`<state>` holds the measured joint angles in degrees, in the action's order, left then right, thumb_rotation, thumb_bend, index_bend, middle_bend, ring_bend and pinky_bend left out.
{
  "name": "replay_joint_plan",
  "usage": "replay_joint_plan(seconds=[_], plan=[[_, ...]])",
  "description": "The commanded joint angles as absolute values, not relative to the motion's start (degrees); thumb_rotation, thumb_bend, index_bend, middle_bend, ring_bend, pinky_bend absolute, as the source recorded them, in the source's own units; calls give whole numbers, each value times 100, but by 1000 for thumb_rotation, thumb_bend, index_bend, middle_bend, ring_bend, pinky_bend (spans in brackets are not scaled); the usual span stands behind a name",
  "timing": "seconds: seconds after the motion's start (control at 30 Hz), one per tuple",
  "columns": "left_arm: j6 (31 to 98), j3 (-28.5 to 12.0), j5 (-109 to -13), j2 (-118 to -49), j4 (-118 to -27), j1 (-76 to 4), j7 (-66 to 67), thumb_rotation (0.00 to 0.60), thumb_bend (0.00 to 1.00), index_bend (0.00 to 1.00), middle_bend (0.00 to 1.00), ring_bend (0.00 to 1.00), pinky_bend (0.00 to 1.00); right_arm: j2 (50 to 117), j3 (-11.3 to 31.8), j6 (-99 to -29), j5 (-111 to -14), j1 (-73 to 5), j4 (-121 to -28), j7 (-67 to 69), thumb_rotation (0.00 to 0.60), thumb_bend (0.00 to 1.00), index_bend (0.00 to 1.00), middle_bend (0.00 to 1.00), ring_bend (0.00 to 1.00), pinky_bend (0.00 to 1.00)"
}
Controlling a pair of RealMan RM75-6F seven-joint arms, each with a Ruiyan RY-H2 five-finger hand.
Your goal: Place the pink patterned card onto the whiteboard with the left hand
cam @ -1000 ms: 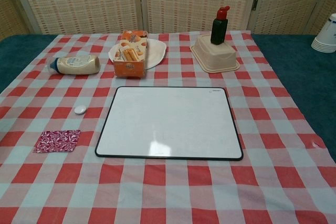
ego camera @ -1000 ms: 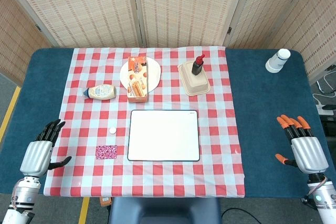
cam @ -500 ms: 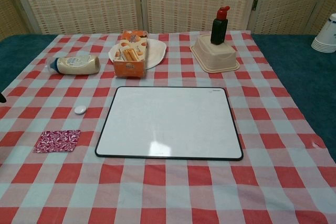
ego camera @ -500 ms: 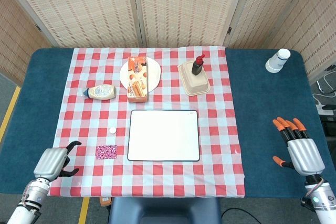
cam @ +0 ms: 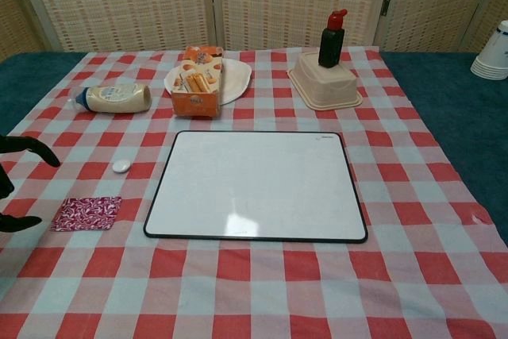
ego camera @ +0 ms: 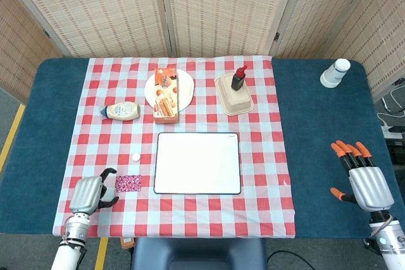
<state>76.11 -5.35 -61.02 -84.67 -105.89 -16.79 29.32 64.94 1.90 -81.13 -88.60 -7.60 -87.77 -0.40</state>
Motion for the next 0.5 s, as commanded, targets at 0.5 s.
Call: replay_joint_plan(seconds=[0.5], plan=[[7507, -744, -5417, -9191, -10023, -1993, 3331, 600, 198, 262, 1000, 1000, 1000, 6452, 199, -8124, -8829, -755, -8786, 19, 600, 0, 50, 35, 0, 0]])
